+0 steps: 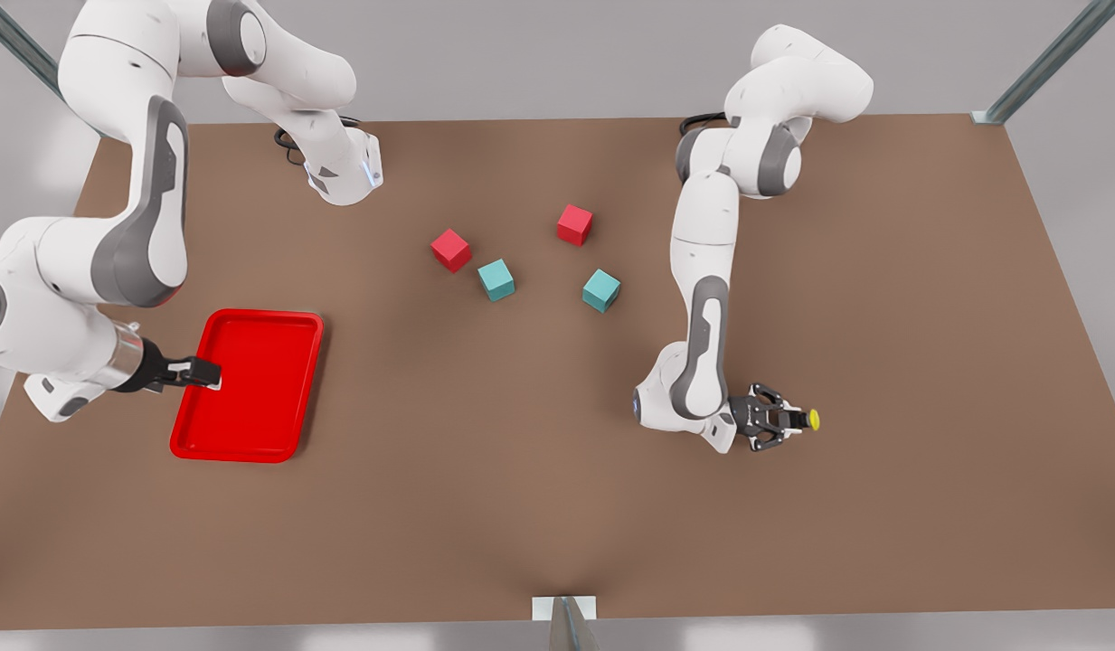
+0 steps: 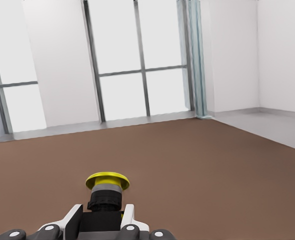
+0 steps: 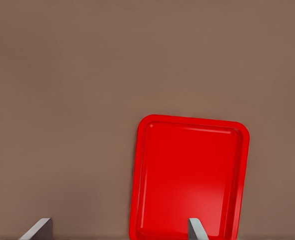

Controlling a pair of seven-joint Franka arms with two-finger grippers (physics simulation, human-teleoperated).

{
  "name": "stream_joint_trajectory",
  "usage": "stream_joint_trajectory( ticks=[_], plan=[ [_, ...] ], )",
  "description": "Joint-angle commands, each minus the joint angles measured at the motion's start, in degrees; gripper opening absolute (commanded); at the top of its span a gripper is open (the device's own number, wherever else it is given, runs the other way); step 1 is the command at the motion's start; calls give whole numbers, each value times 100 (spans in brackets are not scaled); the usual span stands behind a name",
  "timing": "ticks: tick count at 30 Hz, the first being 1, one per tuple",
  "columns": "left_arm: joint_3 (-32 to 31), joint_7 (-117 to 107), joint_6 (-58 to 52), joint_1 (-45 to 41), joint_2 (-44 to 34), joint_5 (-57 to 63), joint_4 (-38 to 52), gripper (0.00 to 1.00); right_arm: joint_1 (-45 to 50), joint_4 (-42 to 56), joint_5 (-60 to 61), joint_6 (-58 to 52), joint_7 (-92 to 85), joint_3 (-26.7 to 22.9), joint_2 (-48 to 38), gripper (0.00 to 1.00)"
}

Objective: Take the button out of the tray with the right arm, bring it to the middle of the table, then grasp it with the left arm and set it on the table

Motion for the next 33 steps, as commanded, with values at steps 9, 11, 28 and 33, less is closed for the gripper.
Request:
stream_joint_trajectory(
  ticks=[9, 11, 28, 33],
  plan=[
    [107, -308, -53, -74, 164, 25, 1, 36, 57, 5, -10, 24, 18, 0, 56, 100],
    [107, -317, -53, -136, 216, 8, 1, 36, 40, 5, -10, 15, 9, 0, 48, 100],
    [63, -317, -123, -347, 295, -159, 1, 36, 48, 14, 34, 24, 9, 0, 100, 100],
    [10, -317, -123, -408, 295, -238, 1, 36, 48, 23, 34, 15, 9, 0, 100, 100]
  ],
)
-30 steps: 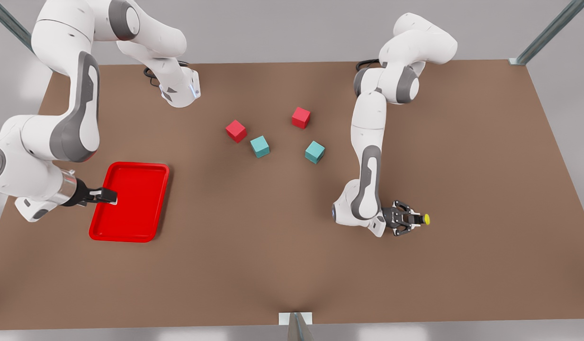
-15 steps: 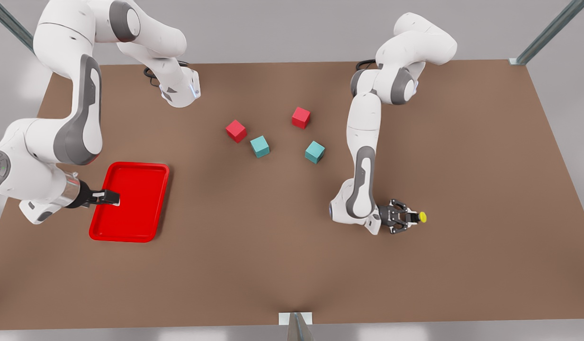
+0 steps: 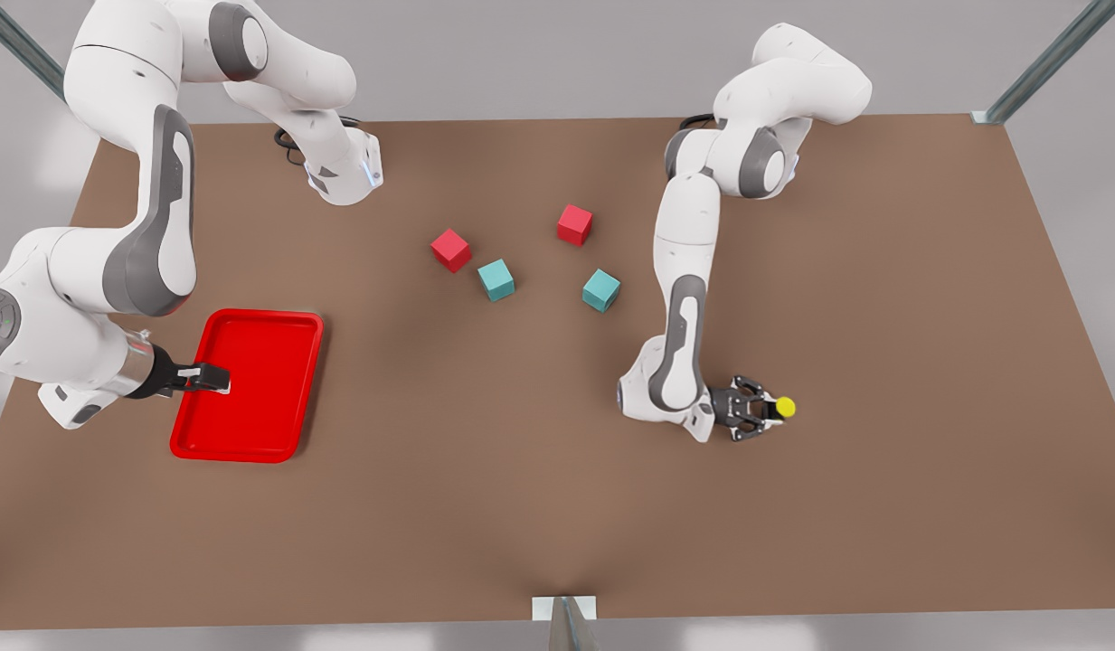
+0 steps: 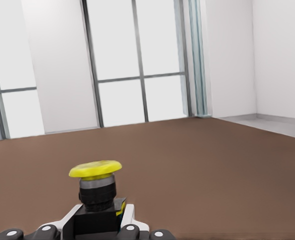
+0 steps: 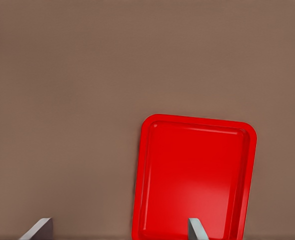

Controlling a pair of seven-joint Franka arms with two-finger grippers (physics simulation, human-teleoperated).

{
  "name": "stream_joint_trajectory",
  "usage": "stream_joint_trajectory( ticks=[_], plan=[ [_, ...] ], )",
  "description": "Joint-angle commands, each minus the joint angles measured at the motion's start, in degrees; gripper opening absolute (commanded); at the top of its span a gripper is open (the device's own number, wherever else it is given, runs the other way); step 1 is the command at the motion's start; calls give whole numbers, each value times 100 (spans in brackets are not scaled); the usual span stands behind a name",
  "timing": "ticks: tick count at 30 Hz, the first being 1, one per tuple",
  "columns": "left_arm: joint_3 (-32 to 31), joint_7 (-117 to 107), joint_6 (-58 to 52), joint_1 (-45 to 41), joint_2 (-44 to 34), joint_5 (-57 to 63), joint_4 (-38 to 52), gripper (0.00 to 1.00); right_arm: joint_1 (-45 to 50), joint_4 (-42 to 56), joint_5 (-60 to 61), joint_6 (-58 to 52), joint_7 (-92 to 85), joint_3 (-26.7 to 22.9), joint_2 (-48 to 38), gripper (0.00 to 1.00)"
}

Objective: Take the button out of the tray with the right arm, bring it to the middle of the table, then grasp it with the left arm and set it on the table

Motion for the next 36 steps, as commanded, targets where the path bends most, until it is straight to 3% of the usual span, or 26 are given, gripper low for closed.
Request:
stream_joint_trajectory(
  ticks=[1, 3, 4, 6, 14, 18, 21, 23, 25, 29, 32, 34, 36],
  plan=[
    [-8, -68, 19, -14, -8, -3, -1, 37, 0, 0, 5, 1, -1, 0, -7, 100],
    [-8, -50, 10, -41, -16, -3, -1, 39, -9, 0, -4, 1, -10, 0, 2, 100],
    [-8, -33, 10, -41, -16, -3, -1, 48, -9, 0, -4, 1, -10, 0, 2, 100],
    [-8, -6, 10, -49, -43, -3, -9, 100, -17, 0, -13, 1, -10, 0, 2, 100],
    [-25, 29, -69, -418, -350, -144, -203, 100, -44, 9, 5, -8, -19, 0, 2, 100],
    [-544, 521, -262, -577, -1660, -310, -800, 100, -17, 0, -22, -8, -10, 0, 2, 100],
    [-746, 1900, -368, -445, -2635, -1119, -800, 100, -26, 9, -30, -8, -27, 0, 2, 100],
    [-755, 3534, -254, 20, -3672, -1971, -792, 100, -26, 9, -30, -26, -36, 0, 2, 100],
    [-764, 5011, -201, 469, -4235, -2666, -756, 100, -9, 9, -30, -8, -19, 0, 2, 100],
    [-764, 8974, -350, 1576, -4877, -4046, -730, 100, -17, 9, -30, -8, -19, 0, 2, 100],
    [-772, 11278, -535, 2279, -5088, -4292, -756, 100, -9, 9, -22, -8, -10, 0, 2, 100],
    [-2715, 12288, -614, 4248, -5448, -4213, -739, 100, 0, 9, -30, -8, -10, 0, 2, 100],
    [-2750, 13854, -552, 4600, -5834, -4213, -800, 100, -9, 9, -30, -34, -19, 0, -7, 100]
  ],
)
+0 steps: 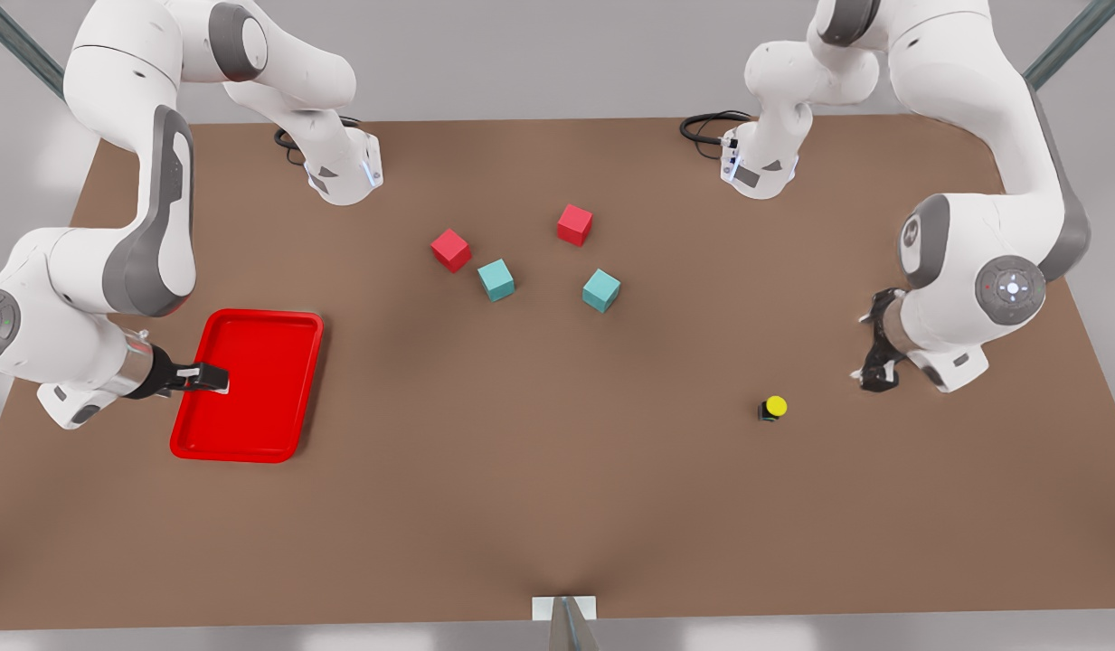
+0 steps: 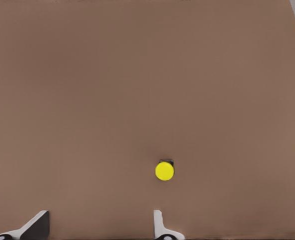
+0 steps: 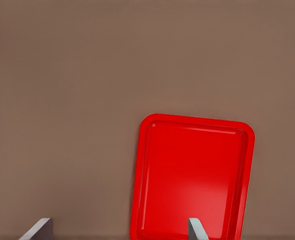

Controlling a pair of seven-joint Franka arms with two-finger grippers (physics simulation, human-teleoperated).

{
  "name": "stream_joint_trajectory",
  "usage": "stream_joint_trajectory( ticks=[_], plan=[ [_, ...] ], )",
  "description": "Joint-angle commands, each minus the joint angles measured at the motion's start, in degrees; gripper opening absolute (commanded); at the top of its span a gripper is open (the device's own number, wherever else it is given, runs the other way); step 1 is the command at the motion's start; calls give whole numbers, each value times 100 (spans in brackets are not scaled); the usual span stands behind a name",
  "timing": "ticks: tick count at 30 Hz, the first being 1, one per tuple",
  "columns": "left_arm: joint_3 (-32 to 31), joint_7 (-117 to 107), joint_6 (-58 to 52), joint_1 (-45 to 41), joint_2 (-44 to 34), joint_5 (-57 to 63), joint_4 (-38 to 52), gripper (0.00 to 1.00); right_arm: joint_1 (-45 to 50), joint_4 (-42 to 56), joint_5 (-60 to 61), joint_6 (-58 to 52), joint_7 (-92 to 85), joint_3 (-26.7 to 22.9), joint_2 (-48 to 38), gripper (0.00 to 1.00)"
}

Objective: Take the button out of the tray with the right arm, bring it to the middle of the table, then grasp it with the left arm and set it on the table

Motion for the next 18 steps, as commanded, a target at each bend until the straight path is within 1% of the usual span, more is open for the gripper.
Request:
stream_joint_trajectory(
  ticks=[1, 2, 6, 11, 18],
  plan=[
    [-153, 8287, 101, 247, -489, -90, -414, 100, -1, 3, 2, -29, -3, 0, -9, 100],
    [-162, 8287, 964, 229, -1185, 139, -1479, 100, -1, 3, 2, -29, -3, 0, -9, 100],
    [-179, 8296, 823, 176, -1079, 147, -1461, 100, -1, 3, 2, -21, -3, 0, -9, 100],
    [-302, 8217, 559, 185, -1141, 147, -1373, 100, 17, -6, -7, 6, 5, 0, 0, 100],
    [-408, 8024, 542, 159, -1149, 235, -1347, 100, 17, 3, -7, 6, -3, 0, 26, 100]
  ],
)
